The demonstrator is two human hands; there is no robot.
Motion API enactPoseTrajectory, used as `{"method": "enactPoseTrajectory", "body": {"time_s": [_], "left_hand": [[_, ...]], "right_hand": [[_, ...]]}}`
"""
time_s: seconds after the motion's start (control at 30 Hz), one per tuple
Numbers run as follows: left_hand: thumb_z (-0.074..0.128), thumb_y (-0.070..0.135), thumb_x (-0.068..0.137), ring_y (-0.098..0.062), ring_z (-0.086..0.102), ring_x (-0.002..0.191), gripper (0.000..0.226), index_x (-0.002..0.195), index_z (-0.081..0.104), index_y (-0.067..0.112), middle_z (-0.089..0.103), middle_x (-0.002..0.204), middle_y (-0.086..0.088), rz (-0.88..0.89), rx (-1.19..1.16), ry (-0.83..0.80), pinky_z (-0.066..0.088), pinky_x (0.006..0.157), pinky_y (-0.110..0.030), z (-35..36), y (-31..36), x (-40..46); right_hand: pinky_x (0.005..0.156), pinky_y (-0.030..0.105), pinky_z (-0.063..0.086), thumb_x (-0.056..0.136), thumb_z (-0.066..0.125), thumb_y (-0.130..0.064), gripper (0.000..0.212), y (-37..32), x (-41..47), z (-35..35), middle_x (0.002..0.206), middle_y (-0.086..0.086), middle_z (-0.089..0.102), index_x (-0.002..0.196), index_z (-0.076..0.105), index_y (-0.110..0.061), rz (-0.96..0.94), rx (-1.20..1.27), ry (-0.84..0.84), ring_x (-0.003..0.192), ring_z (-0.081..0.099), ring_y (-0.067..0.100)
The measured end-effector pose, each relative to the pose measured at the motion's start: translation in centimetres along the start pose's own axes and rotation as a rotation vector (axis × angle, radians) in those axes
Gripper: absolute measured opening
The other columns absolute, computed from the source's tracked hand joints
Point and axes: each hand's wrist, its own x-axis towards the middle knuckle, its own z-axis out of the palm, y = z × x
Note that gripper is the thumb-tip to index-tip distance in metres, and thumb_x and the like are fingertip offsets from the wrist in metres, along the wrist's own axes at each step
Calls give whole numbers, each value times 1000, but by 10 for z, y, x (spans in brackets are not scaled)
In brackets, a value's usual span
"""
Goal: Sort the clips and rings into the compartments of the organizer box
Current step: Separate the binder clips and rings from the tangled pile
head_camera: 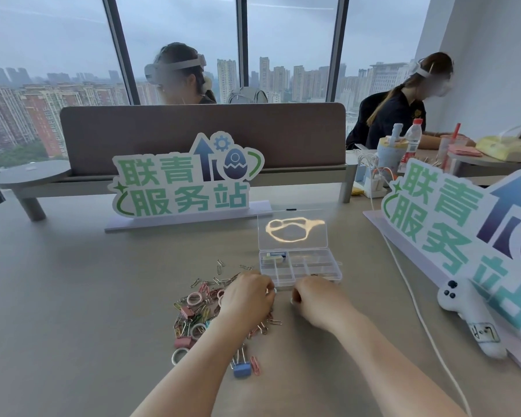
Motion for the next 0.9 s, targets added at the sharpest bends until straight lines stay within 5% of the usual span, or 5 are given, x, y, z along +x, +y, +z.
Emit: {"method": "enactPoseTrajectory", "body": {"time_s": [0.2, 0.6, 0.9], "left_hand": [[52, 23, 85, -23, 58, 97, 18, 91, 69, 20, 63, 102, 1, -34, 56, -35, 49, 73, -34, 6, 4, 10], [54, 21, 78, -27, 59, 94, 16, 87, 67, 15, 65, 98, -5, -39, 78, -92, 43, 69, -31, 6, 4, 10], [54, 24, 79, -15, 53, 93, 4, 80, 57, 22, 57, 92, 7, 42, 41, 78, 42, 65, -28, -12, -17, -5]], "right_hand": [[84, 36, 51, 84, 52, -11, 21, -1, 2, 1, 108, 11, 65, 100, 66, -14, 14, -19, -41, 103, 61, 32], [74, 32, 48, 82, 55, -18, 15, -2, 5, 9, 102, 8, 67, 92, 66, -17, 5, -12, -14, 96, 63, 31], [73, 30, 44, 81, 58, -24, 5, -20, 2, 6, 99, 2, 66, 85, 61, -25, -92, 156, 49, 95, 61, 25]]}}
